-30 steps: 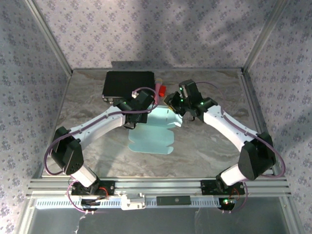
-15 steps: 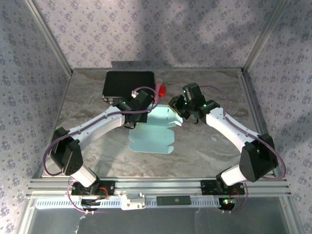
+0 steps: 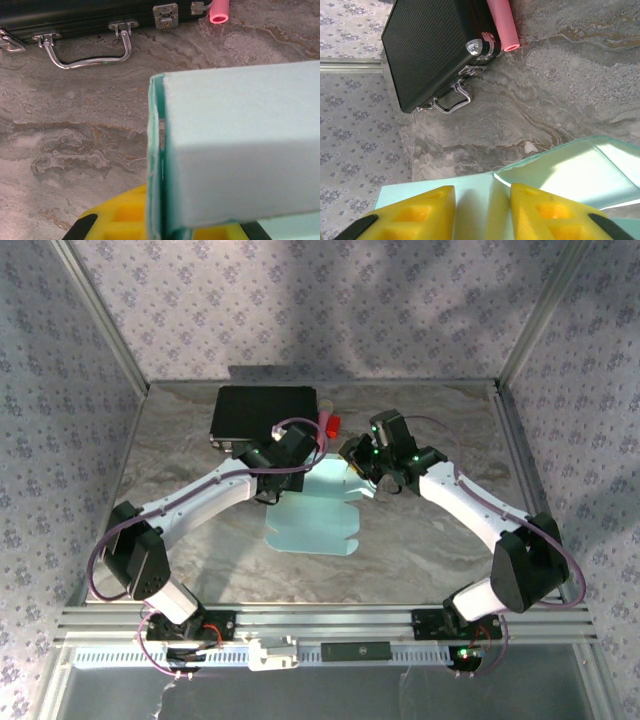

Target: Fold the paper box

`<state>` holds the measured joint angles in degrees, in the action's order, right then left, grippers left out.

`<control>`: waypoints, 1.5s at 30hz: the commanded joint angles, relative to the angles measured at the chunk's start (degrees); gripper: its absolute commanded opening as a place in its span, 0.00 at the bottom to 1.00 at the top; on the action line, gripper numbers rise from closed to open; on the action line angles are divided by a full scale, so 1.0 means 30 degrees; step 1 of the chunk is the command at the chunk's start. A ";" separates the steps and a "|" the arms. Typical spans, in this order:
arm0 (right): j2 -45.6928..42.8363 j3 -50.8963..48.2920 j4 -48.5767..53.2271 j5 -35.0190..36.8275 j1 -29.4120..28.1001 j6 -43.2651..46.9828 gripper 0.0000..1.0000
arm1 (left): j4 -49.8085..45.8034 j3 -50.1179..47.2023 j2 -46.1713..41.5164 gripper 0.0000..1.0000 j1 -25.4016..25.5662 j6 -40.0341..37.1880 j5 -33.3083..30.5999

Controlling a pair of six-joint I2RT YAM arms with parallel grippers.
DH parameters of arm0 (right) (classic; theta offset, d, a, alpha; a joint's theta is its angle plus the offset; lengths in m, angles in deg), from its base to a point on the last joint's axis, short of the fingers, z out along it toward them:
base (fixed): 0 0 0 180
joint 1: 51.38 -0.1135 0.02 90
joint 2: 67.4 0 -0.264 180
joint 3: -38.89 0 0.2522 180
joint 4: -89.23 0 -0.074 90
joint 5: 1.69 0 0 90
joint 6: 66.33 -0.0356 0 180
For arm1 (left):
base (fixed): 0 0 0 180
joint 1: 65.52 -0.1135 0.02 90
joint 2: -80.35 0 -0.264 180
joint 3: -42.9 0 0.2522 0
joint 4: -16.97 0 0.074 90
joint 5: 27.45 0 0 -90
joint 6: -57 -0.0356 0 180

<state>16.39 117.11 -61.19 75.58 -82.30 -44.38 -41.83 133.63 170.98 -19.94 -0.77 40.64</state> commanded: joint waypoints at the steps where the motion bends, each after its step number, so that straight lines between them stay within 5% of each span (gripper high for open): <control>1: 0.0206 0.0020 -0.0647 -0.0235 -0.0175 -0.0741 0.27 | -0.0008 0.0681 -0.0444 0.00 0.0257 0.0009 -0.0313; 8: 0.0119 -0.0100 -0.1067 -0.0062 -0.0255 -0.1354 0.19 | 0.0000 0.0579 -0.0531 0.00 0.0320 0.0011 -0.0502; 12: -0.1894 -0.0893 -0.0496 0.1684 -0.0504 -0.0205 0.43 | 0.0005 0.0564 -0.0620 0.00 0.0308 -0.0011 -0.0744; 16: -0.6046 -0.4130 -0.0561 0.4969 -0.0903 0.0511 0.54 | 0.0030 0.0539 -0.0689 0.00 0.0321 -0.0020 -0.0791; 24: -0.6725 -0.9646 -0.6258 0.4525 -0.1836 -0.0823 0.50 | 0.0041 0.0666 -0.0681 0.00 0.0323 -0.0082 -0.0929; 29: -0.5581 -0.8955 -0.6328 0.4244 -0.1966 -0.0331 0.52 | -0.0032 0.0784 -0.0482 0.00 0.0293 -0.0139 -0.0903; 35: -0.4605 -0.8721 -0.7070 0.3959 -0.1995 -0.0024 0.38 | -0.0011 0.0828 -0.0371 0.00 0.0275 -0.0158 -0.0724; 45: -0.3259 -0.6685 -0.6427 0.3473 -0.2774 0.1092 0.34 | 0.0245 0.0828 -0.0344 0.00 0.0285 -0.0196 -0.0503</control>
<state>5.94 94.03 -81.30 86.29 -89.73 -43.70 -41.65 133.89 170.74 -19.32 -0.59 38.98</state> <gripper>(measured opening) 0.340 0.106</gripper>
